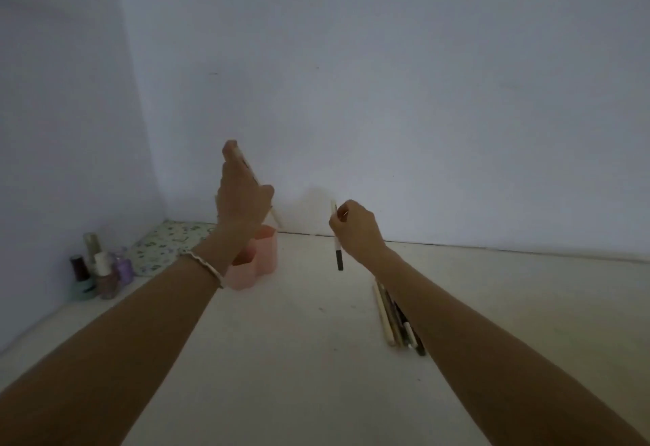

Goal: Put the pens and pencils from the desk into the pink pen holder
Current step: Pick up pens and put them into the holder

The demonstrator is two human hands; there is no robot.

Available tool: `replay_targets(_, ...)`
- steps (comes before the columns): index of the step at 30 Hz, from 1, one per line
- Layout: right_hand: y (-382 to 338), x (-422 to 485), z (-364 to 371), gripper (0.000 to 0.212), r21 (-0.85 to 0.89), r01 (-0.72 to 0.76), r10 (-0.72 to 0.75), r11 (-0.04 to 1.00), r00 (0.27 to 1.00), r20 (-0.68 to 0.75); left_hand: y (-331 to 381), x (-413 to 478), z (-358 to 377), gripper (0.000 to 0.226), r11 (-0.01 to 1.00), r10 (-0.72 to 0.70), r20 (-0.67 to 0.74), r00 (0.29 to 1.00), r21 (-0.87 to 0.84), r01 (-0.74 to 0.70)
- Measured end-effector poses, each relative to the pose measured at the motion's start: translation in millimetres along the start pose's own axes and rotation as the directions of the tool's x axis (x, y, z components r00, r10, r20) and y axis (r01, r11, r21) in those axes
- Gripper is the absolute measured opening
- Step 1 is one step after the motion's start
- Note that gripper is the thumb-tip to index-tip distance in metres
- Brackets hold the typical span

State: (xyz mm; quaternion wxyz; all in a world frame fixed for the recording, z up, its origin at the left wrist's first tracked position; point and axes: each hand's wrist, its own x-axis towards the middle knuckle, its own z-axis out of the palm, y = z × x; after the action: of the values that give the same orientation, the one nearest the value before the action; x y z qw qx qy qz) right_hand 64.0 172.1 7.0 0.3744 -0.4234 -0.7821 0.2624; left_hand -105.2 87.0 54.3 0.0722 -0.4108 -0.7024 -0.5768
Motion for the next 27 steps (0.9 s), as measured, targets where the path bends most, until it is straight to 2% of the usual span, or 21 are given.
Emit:
replay_targets(1, -8, 5, 5, 0.011, 0.058, 0.054, -0.051, 0.997, 0.997, -0.064, -7, 13, -9, 0.080, 0.999, 0.040, -0.077, 0.996, -0.017, -0.041)
replay_targets(3, -20, 10, 13, 0.026, 0.137, 0.165, -0.139, 0.977, 0.974, -0.177, -21, 30, -21, 0.081, 0.995, 0.088, -0.123, 0.988, -0.025, -0.092)
replay_targets(7, -38, 18, 37, 0.035, 0.219, 0.298, -0.238, 0.929, 0.935, -0.264, -55, 42, -25, 0.080, 0.986, 0.163, -0.035, 0.986, 0.051, -0.161)
replay_targets(9, -44, 20, 51, 0.034, 0.238, 0.319, -0.254, 0.917, 0.929, -0.268, -70, 39, -21, 0.065, 0.961, 0.238, 0.019, 0.971, 0.139, -0.239)
replay_targets(11, -50, 23, 64, 0.033, 0.266, 0.337, -0.263, 0.903, 0.924, -0.279, -83, 36, -18, 0.034, 0.879, 0.346, 0.049, 0.937, 0.331, -0.342)
replay_targets(12, -53, 25, 69, 0.032, 0.276, 0.348, -0.268, 0.896, 0.919, -0.288, -87, 35, -18, 0.022, 0.832, 0.373, 0.042, 0.927, 0.426, -0.354)
replay_targets(13, -57, 27, 74, 0.032, 0.292, 0.357, -0.272, 0.887, 0.916, -0.295, -92, 35, -18, 0.021, 0.814, 0.372, 0.011, 0.928, 0.476, -0.333)
replay_targets(16, -75, 38, 87, 0.030, 0.342, 0.393, -0.280, 0.854, 0.900, -0.335, -94, 35, -26, 0.031, 0.882, 0.313, -0.143, 0.939, 0.411, -0.231)
replay_targets(19, -92, 53, 101, 0.028, 0.307, 0.412, -0.305, 0.858, 0.889, -0.340, -90, 35, -34, 0.037, 0.930, 0.270, -0.210, 0.940, 0.312, -0.197)
replay_targets(21, -98, 56, 112, 0.029, 0.243, 0.414, -0.342, 0.877, 0.895, -0.288, -87, 35, -39, 0.038, 0.944, 0.264, -0.205, 0.942, 0.256, -0.209)
replay_targets(24, -96, 52, 127, 0.027, 0.125, 0.414, -0.398, 0.902, 0.907, -0.138, -83, 33, -42, 0.038, 0.951, 0.281, -0.184, 0.942, 0.188, -0.246)
replay_targets(27, -85, 45, 135, 0.023, -0.097, 0.495, -0.502, 0.863, 0.862, -0.066, -79, 30, -40, 0.038, 0.964, 0.243, -0.175, 0.954, 0.153, -0.218)
